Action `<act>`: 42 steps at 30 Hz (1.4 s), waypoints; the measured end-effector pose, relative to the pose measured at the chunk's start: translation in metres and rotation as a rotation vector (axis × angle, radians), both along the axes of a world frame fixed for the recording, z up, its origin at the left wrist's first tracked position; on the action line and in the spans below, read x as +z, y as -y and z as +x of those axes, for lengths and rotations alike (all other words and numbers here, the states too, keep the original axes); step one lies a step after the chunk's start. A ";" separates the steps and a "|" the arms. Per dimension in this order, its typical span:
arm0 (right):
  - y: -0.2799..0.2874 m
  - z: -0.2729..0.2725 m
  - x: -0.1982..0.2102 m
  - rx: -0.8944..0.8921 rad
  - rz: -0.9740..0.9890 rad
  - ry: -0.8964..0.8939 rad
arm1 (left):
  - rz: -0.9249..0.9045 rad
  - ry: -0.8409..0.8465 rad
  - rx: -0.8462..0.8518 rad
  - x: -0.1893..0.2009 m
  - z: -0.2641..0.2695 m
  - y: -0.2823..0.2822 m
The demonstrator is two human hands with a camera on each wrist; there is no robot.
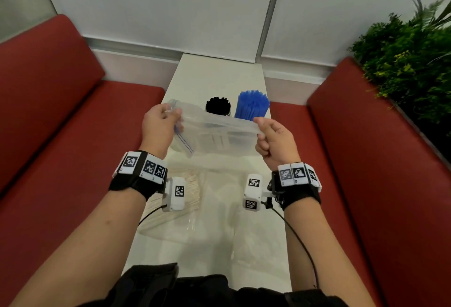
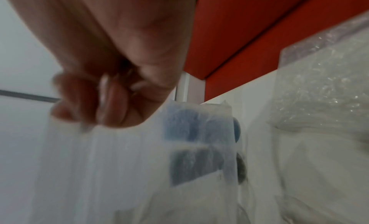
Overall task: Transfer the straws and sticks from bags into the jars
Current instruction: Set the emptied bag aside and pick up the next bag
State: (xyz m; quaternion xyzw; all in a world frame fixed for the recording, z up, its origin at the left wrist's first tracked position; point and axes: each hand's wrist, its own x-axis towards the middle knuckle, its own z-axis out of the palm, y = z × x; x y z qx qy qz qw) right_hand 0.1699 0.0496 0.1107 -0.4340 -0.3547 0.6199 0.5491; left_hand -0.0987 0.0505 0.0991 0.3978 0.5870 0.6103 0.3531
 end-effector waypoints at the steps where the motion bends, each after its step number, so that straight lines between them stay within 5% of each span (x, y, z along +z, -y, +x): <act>1: 0.000 0.002 0.001 0.006 0.017 -0.045 | 0.019 -0.012 0.009 0.001 0.001 0.000; 6: 0.000 0.015 0.000 0.110 0.139 0.058 | 0.038 -0.045 0.010 0.012 0.001 -0.002; 11: -0.004 0.026 -0.003 -0.172 0.196 0.344 | 0.031 -0.005 -0.080 0.023 -0.007 -0.001; 18: -0.003 0.016 0.007 -0.417 0.358 0.398 | 0.055 -0.003 0.047 0.032 -0.013 0.002; 23: 0.005 -0.013 0.022 -0.637 0.499 0.622 | 0.072 -0.267 0.087 0.037 0.007 0.008; 30: 0.004 -0.003 0.016 -0.687 0.308 0.844 | 0.157 -0.385 0.248 0.046 -0.004 0.008; 33: 0.004 0.000 0.017 -0.681 0.267 1.037 | 0.204 -0.369 0.108 0.054 0.009 0.012; 35: 0.005 -0.005 0.024 -0.547 0.509 1.030 | 0.199 -0.326 -0.172 0.060 0.020 0.013; 37: 0.008 -0.023 0.034 -0.147 0.693 0.931 | 0.194 -0.328 -0.451 0.066 0.037 0.014; 39: 0.010 -0.040 0.036 0.192 0.695 0.912 | 0.207 -0.415 -0.628 0.072 0.051 0.016; 42: 0.009 -0.037 0.036 0.293 0.590 0.889 | 0.144 -0.511 -0.722 0.079 0.044 0.021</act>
